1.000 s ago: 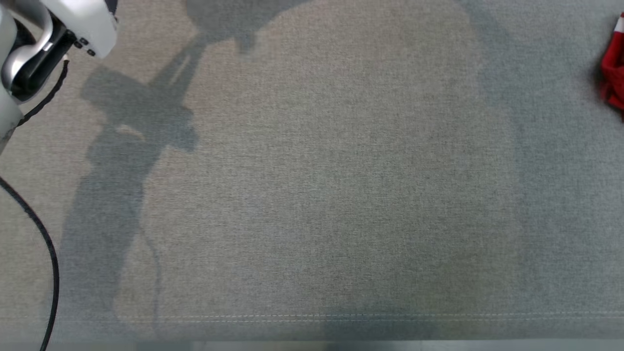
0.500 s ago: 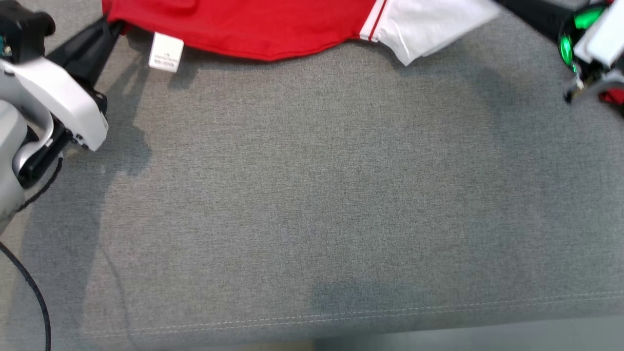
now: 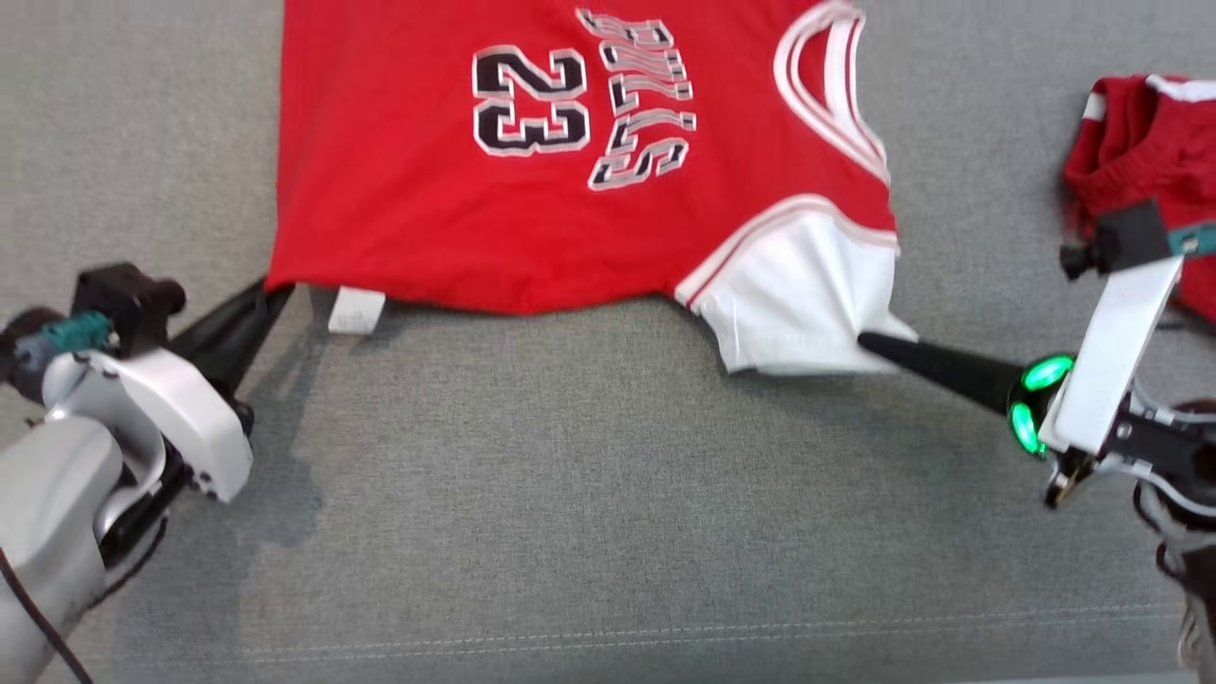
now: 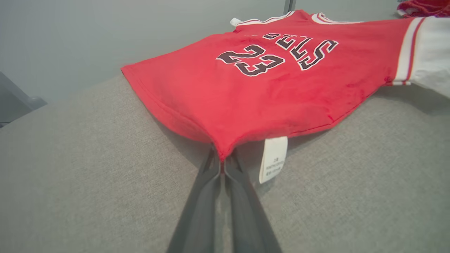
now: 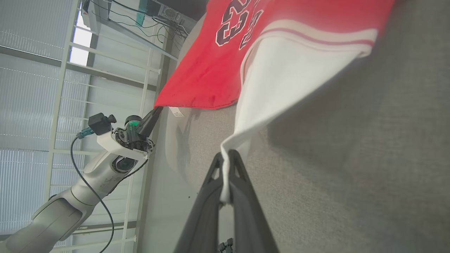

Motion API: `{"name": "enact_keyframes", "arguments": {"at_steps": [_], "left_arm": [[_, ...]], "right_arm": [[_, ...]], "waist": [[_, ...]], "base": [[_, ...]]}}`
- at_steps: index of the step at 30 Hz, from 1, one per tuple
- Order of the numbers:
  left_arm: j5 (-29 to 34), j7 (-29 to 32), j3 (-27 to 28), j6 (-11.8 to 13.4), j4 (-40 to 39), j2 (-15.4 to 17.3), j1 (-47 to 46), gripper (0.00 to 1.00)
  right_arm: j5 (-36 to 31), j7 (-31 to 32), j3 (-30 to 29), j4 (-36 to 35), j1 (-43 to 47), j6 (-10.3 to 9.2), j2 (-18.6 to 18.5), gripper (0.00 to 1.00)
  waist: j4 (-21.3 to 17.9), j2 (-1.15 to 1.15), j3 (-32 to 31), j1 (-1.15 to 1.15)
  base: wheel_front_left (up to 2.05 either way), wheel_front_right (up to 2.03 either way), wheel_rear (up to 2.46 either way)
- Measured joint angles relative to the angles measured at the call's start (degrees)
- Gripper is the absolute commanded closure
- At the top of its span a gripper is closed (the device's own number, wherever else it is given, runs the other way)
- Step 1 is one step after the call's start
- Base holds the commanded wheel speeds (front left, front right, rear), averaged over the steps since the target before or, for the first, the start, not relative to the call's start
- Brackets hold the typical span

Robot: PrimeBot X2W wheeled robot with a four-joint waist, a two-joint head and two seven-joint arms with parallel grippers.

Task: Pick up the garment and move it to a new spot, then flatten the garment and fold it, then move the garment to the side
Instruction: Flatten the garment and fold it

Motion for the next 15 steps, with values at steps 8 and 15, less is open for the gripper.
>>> {"name": "enact_keyframes", "arguments": {"at_steps": [8,15], "left_arm": [[1.4,0.0,1.7,0.0,0.5,-0.8,9.3,1.0],[2.6,0.0,2.8,0.0,1.3,-1.8,14.4,1.0]], "right_arm": [[0.3,-0.7,-0.4,-1.9,9.9,0.0,2.1,1.0],[-0.2,-0.7,-0.4,-3.1,16.1,0.0,2.8,1.0]], "waist": [[0.8,0.0,-6.3,0.0],[1.4,0.0,-10.7,0.0]], "base": [[0.0,0.0,0.0],[0.0,0.0,0.0]]}}
